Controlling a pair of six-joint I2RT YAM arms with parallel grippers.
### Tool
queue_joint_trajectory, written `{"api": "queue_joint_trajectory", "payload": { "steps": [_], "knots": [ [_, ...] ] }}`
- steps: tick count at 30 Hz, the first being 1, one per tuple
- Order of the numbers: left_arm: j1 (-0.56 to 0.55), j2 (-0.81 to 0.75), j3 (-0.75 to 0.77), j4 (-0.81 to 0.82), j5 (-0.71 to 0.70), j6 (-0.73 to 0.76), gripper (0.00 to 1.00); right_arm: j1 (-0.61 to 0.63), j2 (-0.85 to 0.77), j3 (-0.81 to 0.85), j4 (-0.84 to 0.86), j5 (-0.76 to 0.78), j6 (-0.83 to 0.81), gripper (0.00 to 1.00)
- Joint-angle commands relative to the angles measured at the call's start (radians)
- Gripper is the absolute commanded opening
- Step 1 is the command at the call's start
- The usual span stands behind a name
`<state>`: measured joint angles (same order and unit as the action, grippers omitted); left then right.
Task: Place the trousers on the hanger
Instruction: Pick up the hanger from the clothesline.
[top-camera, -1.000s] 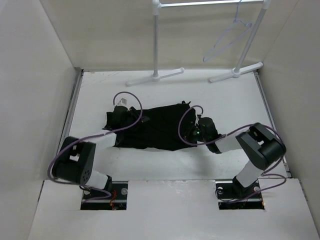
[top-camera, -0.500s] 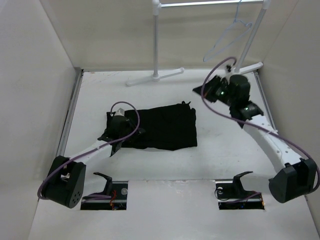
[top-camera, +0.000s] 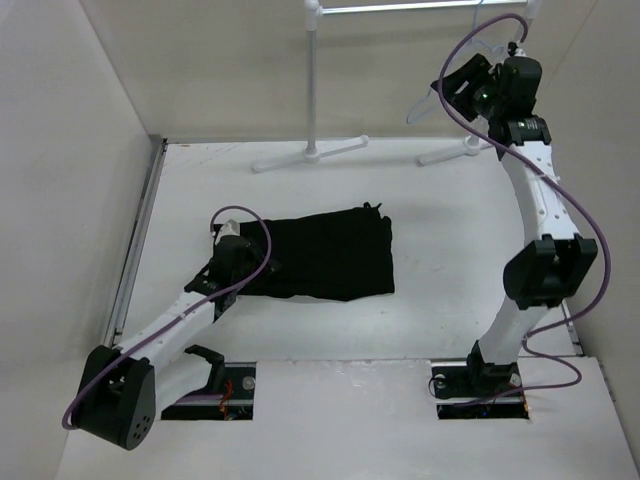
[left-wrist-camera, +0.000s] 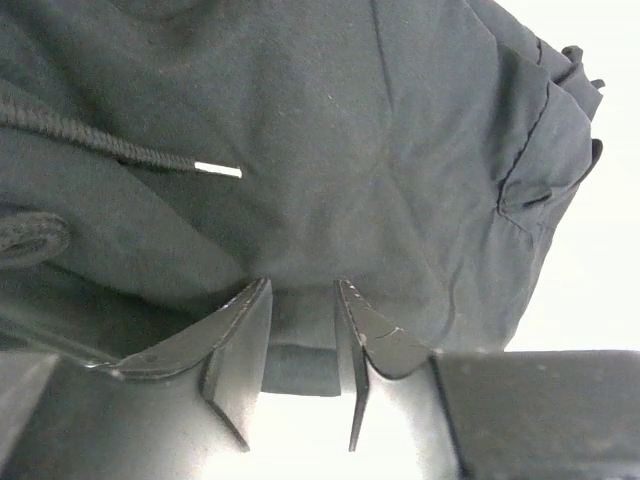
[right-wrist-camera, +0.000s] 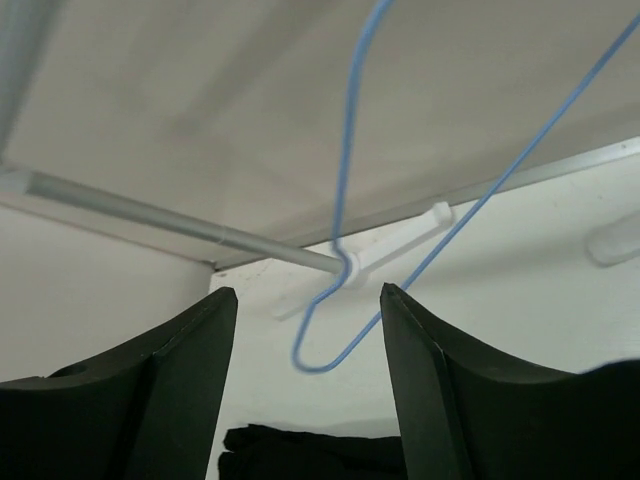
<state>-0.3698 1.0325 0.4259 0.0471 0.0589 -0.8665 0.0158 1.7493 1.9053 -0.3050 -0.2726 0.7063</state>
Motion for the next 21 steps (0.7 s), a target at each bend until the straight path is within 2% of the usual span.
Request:
{"api": "queue_joint_trajectory", "payload": {
  "steps": [1,4,11,13,17,21],
  "knots": [
    [-0.017,-0.035,0.053,-0.053,-0.019,0.020,0.30,-0.010,0.085,0.125,-0.065,-0.007,-0.042,0.66],
    [-0.022,-0.037,0.066,-0.070,-0.019,0.020,0.31,-0.009,0.150,0.195,-0.062,-0.028,-0.050,0.64],
    [-0.028,-0.028,0.080,-0.084,-0.019,0.017,0.32,0.003,0.206,0.232,0.043,-0.111,-0.041,0.53],
    [-0.028,-0.028,0.080,-0.084,-0.019,0.017,0.32,0.005,0.225,0.248,0.046,-0.120,-0.033,0.46],
    [-0.025,-0.041,0.086,-0.085,-0.025,0.014,0.32,0.006,0.250,0.270,0.044,-0.148,-0.019,0.21],
    [-0.045,-0.046,0.135,-0.090,-0.021,0.026,0.36,0.008,0.227,0.278,0.072,-0.171,-0.010,0.10]
  ]
}}
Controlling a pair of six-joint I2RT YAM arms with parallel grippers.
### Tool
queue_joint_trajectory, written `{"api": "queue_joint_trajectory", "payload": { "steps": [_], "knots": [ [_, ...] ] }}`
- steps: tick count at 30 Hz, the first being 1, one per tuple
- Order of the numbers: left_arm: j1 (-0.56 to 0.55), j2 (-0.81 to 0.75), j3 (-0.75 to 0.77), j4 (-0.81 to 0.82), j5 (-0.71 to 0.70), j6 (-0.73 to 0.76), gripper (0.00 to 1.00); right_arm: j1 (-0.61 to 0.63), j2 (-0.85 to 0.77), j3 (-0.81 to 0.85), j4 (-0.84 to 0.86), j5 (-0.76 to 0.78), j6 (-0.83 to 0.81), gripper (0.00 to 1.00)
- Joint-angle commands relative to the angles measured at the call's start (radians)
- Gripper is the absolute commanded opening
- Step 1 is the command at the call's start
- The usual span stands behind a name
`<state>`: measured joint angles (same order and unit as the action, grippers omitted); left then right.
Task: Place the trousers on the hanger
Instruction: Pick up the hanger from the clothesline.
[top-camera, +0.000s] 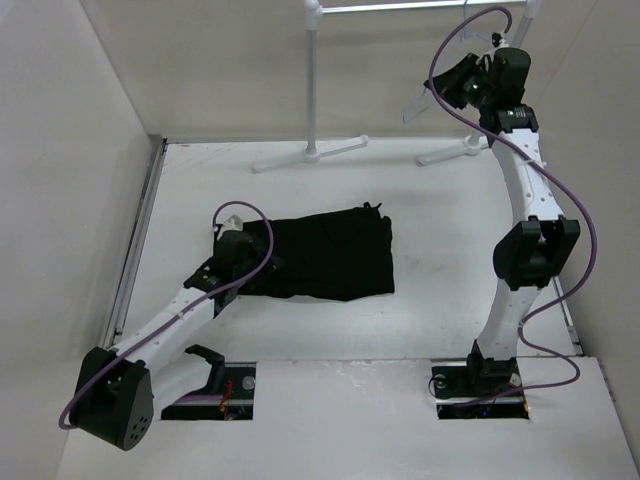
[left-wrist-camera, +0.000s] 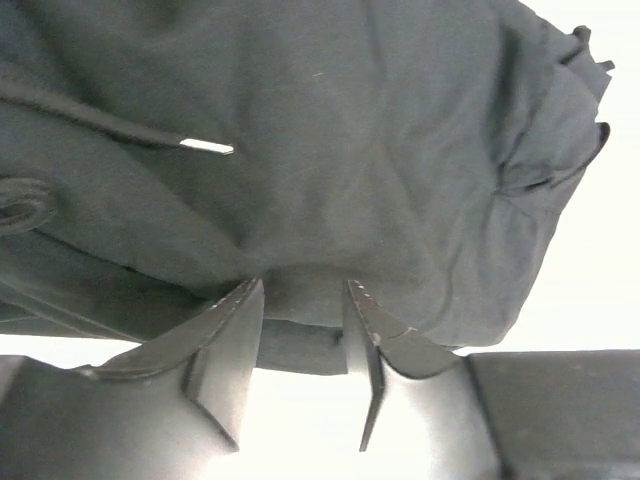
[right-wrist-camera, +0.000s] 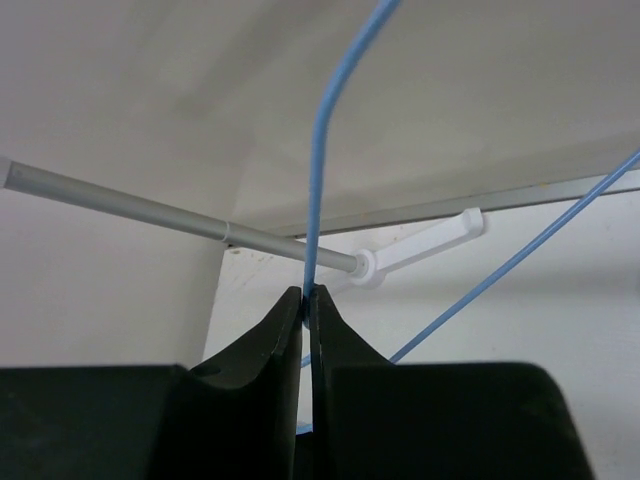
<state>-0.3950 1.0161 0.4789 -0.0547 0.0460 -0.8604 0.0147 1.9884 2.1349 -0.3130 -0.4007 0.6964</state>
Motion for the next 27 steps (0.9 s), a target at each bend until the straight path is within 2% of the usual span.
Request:
{"api": "queue_joint_trajectory", "payload": {
  "steps": [1,6,10,15,20,27],
  "knots": [
    [-0.027,-0.030,0.101,0.012,-0.006,0.026,0.39,0.011,-0.026,0.048,0.090,-0.049,0.000,0.10],
    [-0.046,-0.010,0.213,-0.005,-0.001,0.037,0.51,0.021,-0.103,0.027,0.106,-0.066,-0.027,0.07],
    [-0.058,0.013,0.303,-0.019,-0.001,0.046,0.55,0.037,-0.195,-0.079,0.123,-0.067,-0.044,0.07],
    [-0.086,0.064,0.438,-0.020,0.000,0.069,0.57,0.069,-0.353,-0.352,0.182,-0.061,-0.063,0.07],
    [-0.146,0.182,0.648,-0.008,0.008,0.125,0.56,0.101,-0.528,-0.645,0.207,-0.058,-0.066,0.07],
    [-0.320,0.400,0.924,0.001,-0.026,0.257,0.56,0.188,-0.770,-1.022,0.178,-0.021,-0.061,0.07]
  ]
}}
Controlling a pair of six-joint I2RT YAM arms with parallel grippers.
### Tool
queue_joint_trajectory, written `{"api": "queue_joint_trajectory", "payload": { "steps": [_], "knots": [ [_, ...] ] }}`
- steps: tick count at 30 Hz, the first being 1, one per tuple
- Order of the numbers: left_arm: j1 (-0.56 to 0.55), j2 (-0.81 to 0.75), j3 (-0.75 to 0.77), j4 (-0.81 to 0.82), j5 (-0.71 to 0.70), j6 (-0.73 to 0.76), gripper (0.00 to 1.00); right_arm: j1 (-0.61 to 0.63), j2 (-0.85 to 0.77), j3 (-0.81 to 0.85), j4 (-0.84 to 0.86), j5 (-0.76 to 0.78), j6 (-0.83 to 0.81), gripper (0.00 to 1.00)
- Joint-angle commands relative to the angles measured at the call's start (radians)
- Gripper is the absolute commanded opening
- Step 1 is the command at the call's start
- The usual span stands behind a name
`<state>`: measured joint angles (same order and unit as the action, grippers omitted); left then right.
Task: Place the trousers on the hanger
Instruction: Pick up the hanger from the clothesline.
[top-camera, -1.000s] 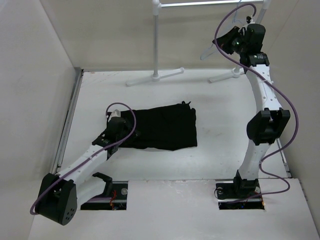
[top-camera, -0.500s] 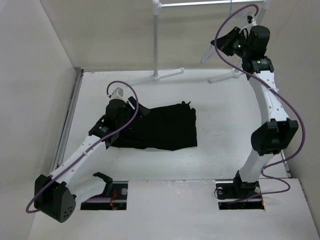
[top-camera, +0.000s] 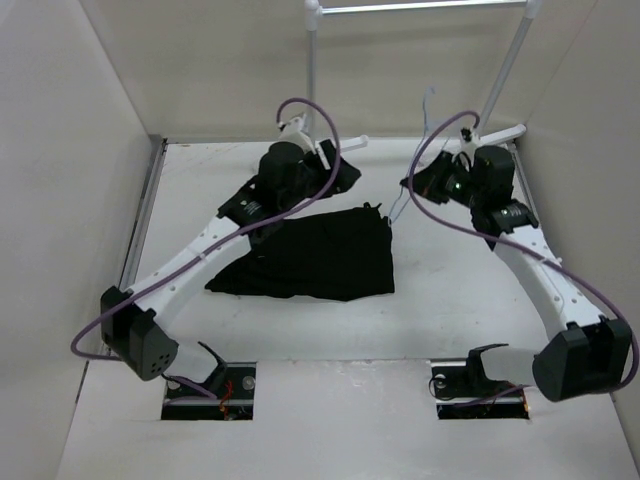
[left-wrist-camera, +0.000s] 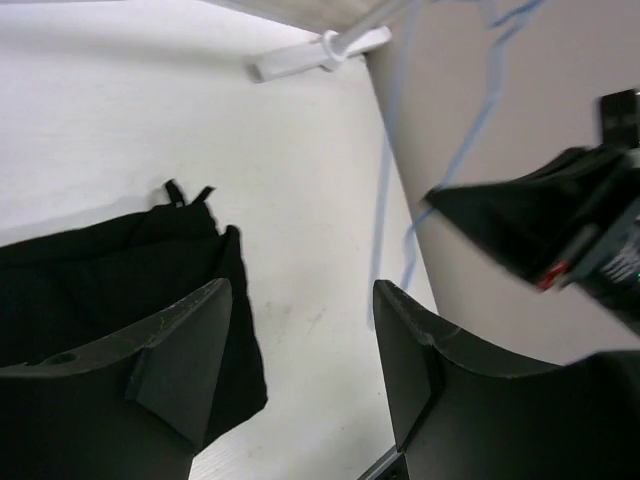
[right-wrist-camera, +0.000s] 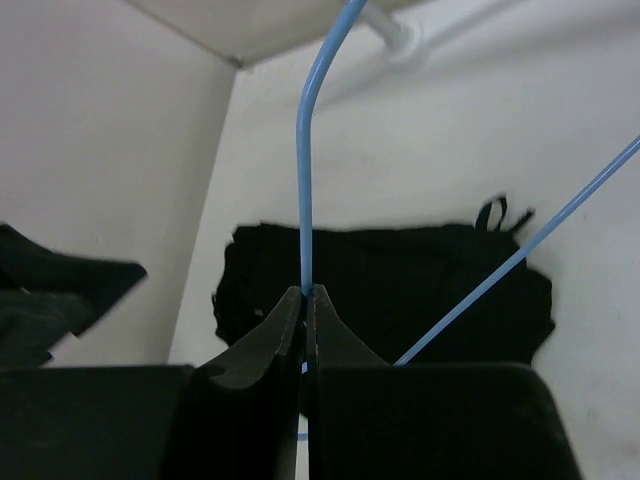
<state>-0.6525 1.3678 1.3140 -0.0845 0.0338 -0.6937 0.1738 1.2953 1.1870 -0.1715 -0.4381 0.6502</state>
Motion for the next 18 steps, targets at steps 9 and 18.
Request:
{"api": "queue_joint_trajectory", "payload": {
  "steps": [9,18],
  "knots": [
    [-0.238,0.312,0.300,-0.021,-0.110,0.244,0.56,0.126,-0.243,-0.303,-0.013,0.068,0.028,0.07],
    [-0.273,0.470,0.409,-0.011,-0.123,0.247,0.48,0.215,-0.310,-0.386,-0.014,0.099,0.075,0.07]
  ]
}}
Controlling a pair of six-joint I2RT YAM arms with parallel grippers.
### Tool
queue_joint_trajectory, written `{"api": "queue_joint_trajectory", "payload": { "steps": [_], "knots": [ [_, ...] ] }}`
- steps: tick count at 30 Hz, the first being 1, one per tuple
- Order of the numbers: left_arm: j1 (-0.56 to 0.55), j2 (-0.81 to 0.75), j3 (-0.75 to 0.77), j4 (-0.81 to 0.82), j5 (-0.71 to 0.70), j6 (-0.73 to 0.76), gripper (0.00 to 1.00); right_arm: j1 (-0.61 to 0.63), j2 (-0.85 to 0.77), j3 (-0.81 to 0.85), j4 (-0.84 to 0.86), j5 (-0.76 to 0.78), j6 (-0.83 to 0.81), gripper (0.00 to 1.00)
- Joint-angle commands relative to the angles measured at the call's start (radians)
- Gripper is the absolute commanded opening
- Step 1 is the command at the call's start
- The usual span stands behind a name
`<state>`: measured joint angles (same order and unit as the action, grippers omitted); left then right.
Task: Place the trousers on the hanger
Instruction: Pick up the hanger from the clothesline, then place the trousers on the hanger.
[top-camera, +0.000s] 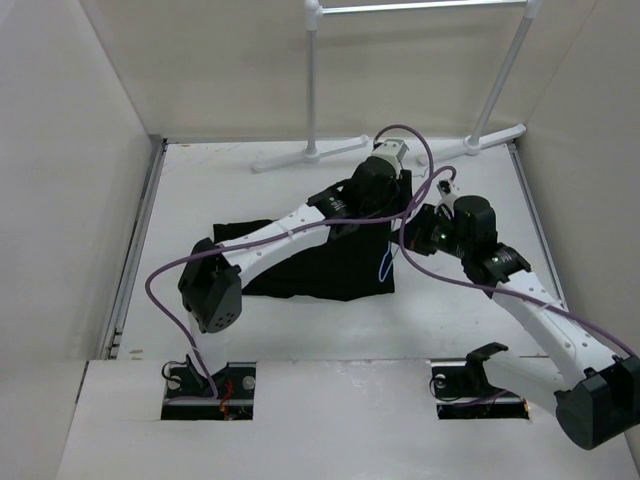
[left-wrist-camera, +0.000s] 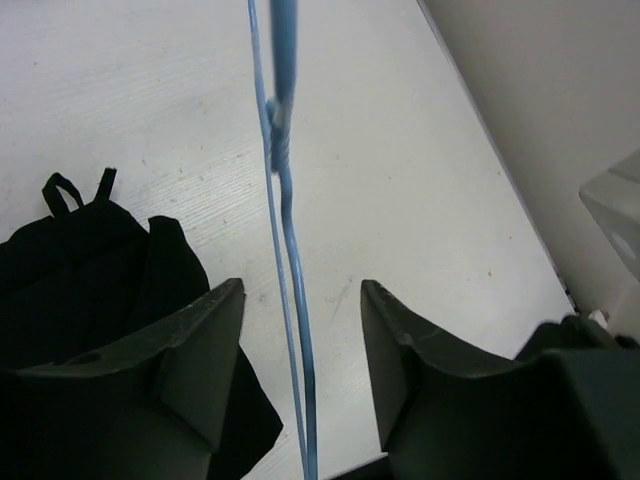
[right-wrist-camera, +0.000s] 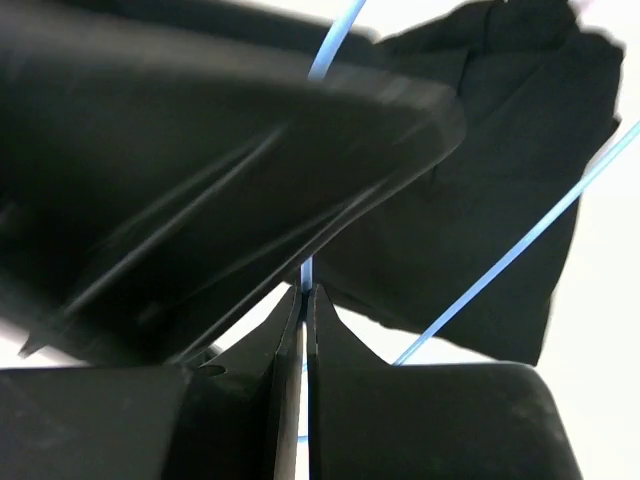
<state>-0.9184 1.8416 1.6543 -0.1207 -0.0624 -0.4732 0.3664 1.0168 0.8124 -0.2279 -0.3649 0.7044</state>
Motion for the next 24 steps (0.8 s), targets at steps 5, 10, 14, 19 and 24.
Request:
{"api": "queue_joint_trajectory", "payload": {
  "steps": [5,10,14,19,24],
  "knots": [
    [-0.007,0.030,0.091,0.036,-0.062,0.027,0.31,0.032,-0.075,-0.051,0.032,0.047,0.038,0.07],
    [-0.010,0.031,0.070,0.042,-0.097,0.022,0.06,0.026,-0.101,-0.074,0.006,0.058,0.041,0.08],
    [-0.012,-0.007,0.004,0.107,-0.148,0.001,0.02,0.019,-0.110,-0.079,-0.014,0.073,0.041,0.16],
    [-0.016,-0.080,-0.144,0.214,-0.264,-0.112,0.00,-0.007,-0.159,-0.071,-0.073,0.101,0.035,0.46],
    [-0.043,-0.107,-0.313,0.318,-0.385,-0.283,0.00,-0.068,-0.170,-0.047,-0.132,0.124,0.043,0.35]
  ]
}}
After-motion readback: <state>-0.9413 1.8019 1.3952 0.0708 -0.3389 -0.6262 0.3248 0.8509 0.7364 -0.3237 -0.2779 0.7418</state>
